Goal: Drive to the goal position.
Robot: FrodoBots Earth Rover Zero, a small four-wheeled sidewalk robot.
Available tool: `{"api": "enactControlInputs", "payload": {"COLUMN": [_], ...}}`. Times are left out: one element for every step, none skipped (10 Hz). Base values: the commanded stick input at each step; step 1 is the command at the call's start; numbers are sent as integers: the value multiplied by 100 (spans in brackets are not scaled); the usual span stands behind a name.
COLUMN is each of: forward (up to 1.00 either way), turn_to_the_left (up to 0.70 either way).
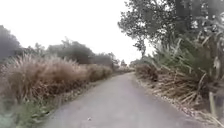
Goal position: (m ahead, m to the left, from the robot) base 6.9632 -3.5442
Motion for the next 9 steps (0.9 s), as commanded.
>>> {"api": "enactControlInputs", "payload": {"forward": [70, 70, 70, 70, 70, 70, 70, 70, 70], "turn_to_the_left": [-10, -5, 0, 0, 0, 0, 0, 0, 0]}}
